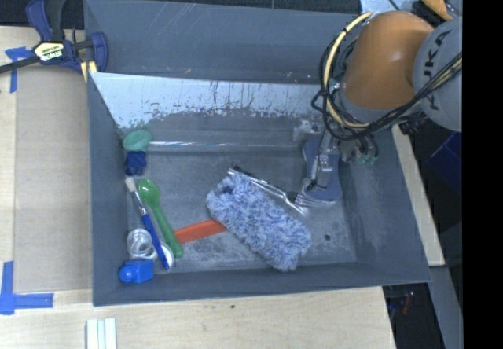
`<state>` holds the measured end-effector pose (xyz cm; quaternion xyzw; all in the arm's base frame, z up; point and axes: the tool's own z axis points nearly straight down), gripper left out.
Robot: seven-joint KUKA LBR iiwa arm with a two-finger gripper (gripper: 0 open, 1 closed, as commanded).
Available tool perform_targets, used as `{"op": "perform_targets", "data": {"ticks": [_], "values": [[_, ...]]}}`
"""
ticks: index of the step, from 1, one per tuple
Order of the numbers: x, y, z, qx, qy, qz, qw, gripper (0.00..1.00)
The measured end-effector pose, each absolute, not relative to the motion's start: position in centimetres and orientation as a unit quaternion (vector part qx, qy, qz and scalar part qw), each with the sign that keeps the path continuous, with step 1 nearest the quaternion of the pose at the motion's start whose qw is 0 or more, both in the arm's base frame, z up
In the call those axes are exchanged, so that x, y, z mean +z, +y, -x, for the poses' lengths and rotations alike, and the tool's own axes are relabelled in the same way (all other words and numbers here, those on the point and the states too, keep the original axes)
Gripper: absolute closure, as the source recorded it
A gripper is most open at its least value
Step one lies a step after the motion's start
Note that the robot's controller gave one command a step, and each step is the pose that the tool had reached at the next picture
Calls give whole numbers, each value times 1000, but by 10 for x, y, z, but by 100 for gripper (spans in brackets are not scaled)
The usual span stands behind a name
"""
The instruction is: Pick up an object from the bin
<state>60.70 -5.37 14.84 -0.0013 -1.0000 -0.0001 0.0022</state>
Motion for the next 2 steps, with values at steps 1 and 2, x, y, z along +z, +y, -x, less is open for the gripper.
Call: {"op": "perform_targets", "data": {"ticks": [1,2], "values": [[153,-54,-609,0,-1000,0,-2,0],[70,-43,-560,0,-1000,26,-1,0]]}}
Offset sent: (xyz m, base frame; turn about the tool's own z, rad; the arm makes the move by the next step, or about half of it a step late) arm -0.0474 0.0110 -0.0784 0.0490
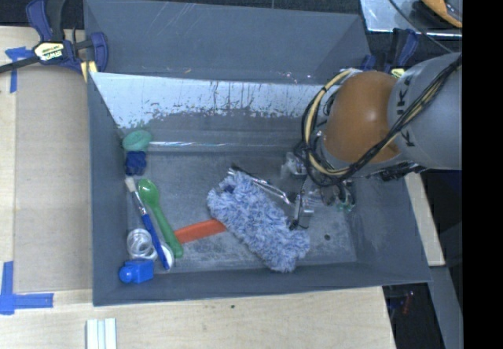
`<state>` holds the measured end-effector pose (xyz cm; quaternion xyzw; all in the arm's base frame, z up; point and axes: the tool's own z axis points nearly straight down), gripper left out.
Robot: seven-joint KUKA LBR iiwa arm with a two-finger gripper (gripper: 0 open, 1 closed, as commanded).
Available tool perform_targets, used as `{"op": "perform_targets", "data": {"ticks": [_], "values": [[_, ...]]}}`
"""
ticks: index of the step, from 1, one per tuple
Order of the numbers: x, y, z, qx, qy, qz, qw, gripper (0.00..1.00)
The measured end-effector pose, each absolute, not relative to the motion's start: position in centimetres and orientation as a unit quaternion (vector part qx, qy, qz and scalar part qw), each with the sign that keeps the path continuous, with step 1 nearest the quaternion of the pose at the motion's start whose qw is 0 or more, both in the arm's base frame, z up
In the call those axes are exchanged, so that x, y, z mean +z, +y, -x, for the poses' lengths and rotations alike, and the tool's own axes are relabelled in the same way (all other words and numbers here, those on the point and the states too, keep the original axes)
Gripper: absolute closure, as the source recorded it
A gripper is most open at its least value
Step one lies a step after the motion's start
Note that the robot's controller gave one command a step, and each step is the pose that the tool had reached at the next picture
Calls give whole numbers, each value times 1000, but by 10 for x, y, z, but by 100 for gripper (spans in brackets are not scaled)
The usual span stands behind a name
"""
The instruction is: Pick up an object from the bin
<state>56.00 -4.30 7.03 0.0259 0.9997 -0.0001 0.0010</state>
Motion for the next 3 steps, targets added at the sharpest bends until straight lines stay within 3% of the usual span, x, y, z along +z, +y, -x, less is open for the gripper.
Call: {"op": "perform_targets", "data": {"ticks": [1,2,3], "values": [[139,25,-610,0,999,-40,11,0],[99,0,-506,-2,1000,-4,-5,0],[72,41,-577,3,983,-184,15,0]]}}
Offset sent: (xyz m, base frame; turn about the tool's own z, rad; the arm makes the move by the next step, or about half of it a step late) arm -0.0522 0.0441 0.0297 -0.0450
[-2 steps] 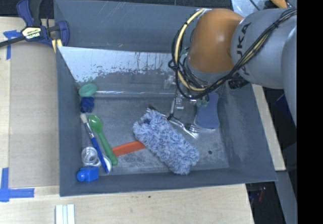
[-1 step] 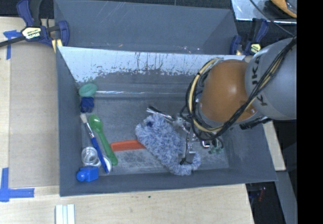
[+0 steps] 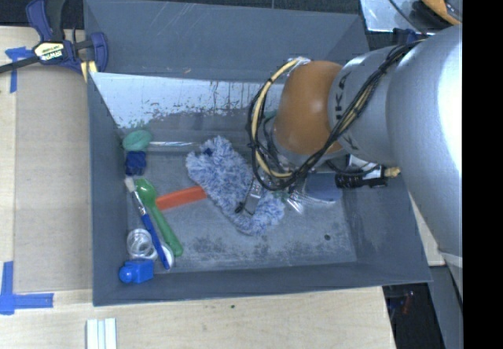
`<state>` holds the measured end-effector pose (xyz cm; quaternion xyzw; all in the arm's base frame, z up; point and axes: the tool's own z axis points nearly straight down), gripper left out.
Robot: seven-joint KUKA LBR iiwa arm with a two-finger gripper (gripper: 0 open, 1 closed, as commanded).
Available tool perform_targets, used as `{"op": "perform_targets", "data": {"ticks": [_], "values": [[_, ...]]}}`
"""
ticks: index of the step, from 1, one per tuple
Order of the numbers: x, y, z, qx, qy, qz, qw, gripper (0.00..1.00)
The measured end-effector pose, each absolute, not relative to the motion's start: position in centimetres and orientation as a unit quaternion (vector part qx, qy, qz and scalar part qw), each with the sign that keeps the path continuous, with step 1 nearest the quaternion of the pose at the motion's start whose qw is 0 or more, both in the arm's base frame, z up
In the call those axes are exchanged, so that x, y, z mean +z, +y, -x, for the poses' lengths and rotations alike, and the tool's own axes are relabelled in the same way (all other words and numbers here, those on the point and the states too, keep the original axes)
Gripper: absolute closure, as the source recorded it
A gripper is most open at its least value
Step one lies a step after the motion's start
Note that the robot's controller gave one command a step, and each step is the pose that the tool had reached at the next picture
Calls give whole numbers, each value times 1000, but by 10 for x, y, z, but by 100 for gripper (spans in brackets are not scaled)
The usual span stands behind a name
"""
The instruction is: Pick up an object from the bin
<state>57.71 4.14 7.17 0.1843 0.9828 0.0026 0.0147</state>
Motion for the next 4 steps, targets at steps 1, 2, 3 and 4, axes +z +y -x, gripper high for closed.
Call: {"op": "perform_targets", "data": {"ticks": [1,2,3,4], "values": [[74,41,-497,-2,980,200,8,100],[74,41,-494,-2,980,200,6,100],[83,41,-494,-2,980,200,6,100],[92,41,-494,-2,980,199,6,100]]}}
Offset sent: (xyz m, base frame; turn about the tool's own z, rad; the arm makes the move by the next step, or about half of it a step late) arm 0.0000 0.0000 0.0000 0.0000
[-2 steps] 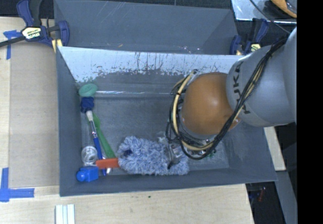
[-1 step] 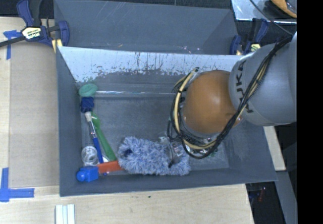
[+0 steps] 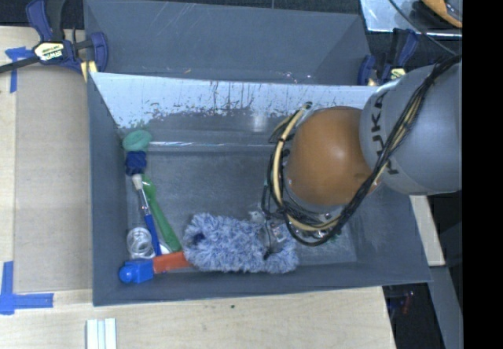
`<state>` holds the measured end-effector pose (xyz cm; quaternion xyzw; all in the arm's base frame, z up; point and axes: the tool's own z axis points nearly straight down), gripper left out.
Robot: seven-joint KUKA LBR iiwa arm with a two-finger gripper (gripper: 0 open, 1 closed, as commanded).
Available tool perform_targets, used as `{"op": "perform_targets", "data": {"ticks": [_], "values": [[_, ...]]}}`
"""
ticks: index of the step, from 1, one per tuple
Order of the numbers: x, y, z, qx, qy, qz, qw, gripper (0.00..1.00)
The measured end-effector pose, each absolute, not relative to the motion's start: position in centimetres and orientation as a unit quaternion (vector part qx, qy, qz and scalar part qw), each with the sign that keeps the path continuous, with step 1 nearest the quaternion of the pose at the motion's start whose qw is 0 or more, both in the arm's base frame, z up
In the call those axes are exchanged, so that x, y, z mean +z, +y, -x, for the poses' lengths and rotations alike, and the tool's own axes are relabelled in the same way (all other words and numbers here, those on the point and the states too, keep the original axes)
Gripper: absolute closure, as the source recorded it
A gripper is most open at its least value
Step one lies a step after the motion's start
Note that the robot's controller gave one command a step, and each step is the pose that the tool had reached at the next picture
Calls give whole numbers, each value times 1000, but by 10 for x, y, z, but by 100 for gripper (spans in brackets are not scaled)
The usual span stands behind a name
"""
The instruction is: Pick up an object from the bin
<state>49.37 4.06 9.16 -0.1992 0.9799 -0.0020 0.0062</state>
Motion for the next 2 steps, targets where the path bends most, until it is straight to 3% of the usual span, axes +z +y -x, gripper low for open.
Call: {"op": "perform_targets", "data": {"ticks": [2], "values": [[109,40,-493,-2,980,198,6,100]]}}
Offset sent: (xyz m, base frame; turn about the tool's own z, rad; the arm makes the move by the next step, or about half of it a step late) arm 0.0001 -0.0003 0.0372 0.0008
